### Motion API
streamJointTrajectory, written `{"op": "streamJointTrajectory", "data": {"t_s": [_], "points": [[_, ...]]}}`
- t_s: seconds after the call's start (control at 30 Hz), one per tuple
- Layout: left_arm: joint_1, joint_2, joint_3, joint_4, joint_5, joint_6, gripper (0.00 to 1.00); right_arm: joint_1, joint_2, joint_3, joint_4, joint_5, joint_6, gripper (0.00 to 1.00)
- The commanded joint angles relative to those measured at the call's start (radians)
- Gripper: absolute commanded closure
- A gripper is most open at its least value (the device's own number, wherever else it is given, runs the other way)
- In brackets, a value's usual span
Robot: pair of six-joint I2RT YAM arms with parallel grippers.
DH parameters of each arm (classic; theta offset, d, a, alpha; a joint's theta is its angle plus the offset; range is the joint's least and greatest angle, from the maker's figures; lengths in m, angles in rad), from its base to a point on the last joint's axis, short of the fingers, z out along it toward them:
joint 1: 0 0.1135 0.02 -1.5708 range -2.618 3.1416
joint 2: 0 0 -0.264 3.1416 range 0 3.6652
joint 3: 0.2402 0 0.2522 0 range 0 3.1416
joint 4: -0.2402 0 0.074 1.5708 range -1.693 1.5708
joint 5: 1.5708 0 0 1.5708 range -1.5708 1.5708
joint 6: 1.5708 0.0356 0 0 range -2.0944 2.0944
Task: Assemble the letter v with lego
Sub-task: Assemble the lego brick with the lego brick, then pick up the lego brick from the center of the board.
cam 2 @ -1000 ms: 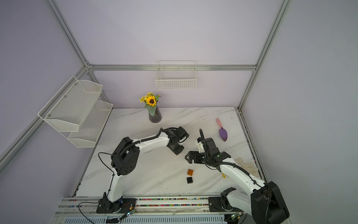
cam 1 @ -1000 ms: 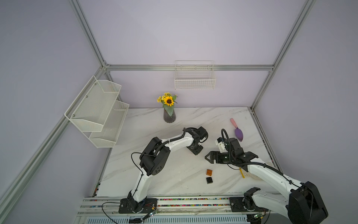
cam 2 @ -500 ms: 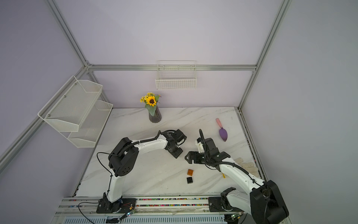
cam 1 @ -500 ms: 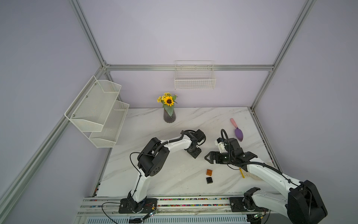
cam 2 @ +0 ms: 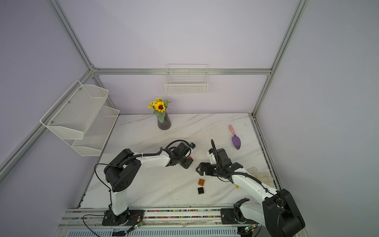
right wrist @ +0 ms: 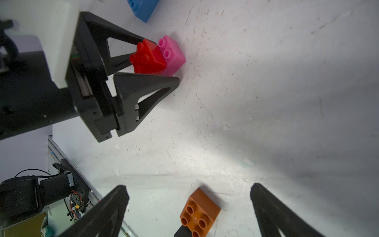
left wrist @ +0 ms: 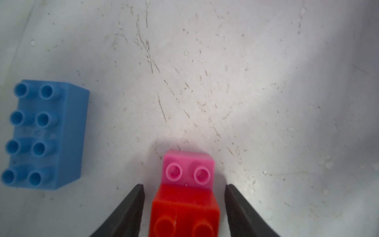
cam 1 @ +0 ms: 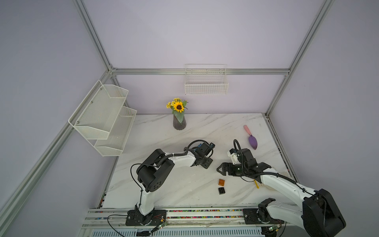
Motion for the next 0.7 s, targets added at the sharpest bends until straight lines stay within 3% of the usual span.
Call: {"op": "streamJointTrajectory", "data": {"t_s": [0.0, 0.67], "points": [[-0.003, 0.034, -0.04, 0.03, 0.029, 0.002, 0.39, -0.004, 0.004, -0.003, 0.023, -0.004, 0.012, 0.03], [-0.003, -0.003, -0.136, 0.054, -0.014, 0.001, 0.46, -0.004, 0.022, 0.006, 0.024, -0.001, 0.009, 0.03]]}}
